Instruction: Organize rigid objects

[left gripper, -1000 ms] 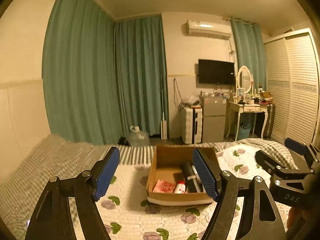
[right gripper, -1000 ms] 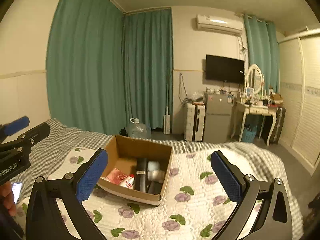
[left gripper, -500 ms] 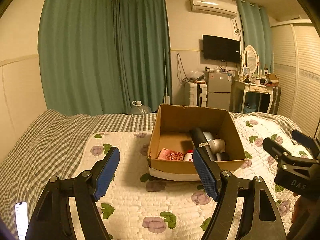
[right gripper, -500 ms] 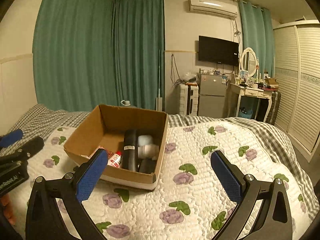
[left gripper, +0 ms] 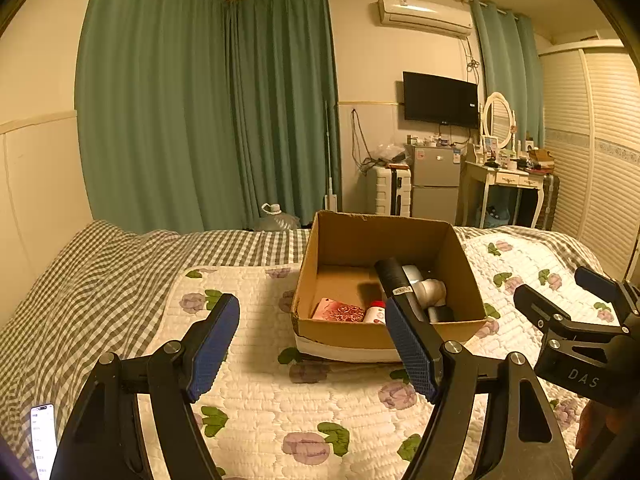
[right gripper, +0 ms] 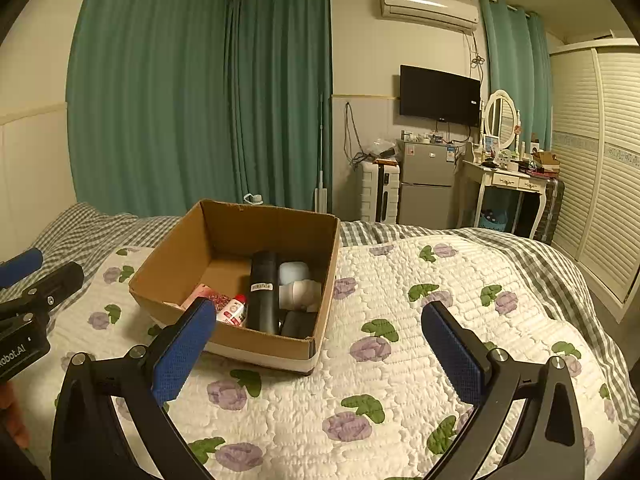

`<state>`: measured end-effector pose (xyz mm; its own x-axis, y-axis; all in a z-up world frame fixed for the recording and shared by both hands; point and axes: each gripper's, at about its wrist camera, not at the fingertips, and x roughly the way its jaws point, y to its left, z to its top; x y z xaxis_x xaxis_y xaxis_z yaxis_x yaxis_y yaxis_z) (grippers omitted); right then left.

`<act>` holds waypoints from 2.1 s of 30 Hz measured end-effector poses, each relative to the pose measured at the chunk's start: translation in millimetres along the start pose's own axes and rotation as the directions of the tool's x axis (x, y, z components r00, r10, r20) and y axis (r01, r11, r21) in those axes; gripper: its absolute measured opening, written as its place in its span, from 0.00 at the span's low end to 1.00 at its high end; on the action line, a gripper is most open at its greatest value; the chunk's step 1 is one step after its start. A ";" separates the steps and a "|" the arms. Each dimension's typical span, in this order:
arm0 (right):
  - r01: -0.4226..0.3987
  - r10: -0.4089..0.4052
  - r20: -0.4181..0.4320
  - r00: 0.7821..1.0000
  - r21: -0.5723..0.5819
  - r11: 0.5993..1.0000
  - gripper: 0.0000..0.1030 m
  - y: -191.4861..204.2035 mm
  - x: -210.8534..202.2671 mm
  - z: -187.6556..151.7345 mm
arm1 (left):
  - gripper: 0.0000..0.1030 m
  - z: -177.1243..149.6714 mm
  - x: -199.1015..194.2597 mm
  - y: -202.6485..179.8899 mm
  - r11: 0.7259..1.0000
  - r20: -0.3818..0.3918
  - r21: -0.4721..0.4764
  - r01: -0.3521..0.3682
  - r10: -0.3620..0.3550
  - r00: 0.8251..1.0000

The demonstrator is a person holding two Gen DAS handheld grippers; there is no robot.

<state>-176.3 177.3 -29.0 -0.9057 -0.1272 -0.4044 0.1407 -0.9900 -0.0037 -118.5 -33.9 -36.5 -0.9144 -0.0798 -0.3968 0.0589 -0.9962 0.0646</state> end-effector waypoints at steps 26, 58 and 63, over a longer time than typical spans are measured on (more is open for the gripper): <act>0.009 -0.009 -0.017 1.000 -0.007 1.000 1.00 1.5 4.2 -3.0 | 0.76 -3.3 -0.7 -3.3 1.000 -0.008 0.004 -0.004 0.004 1.000; 0.004 -0.004 -0.027 1.000 -0.013 1.000 1.00 4.1 6.0 -4.8 | 0.76 -5.2 -1.2 -2.9 1.000 -0.017 0.004 -0.009 0.009 1.000; 0.002 -0.003 -0.033 0.999 -0.014 1.000 1.00 5.7 7.3 -5.4 | 0.76 -5.8 -1.1 -2.5 1.000 -0.018 0.003 -0.008 0.008 1.000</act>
<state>-179.9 171.1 -36.9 -0.8925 -0.1222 -0.4342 0.1438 -0.9895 -0.0171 -115.4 -31.6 -41.6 -0.9064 -0.0883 -0.4130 0.0648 -0.9954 0.0706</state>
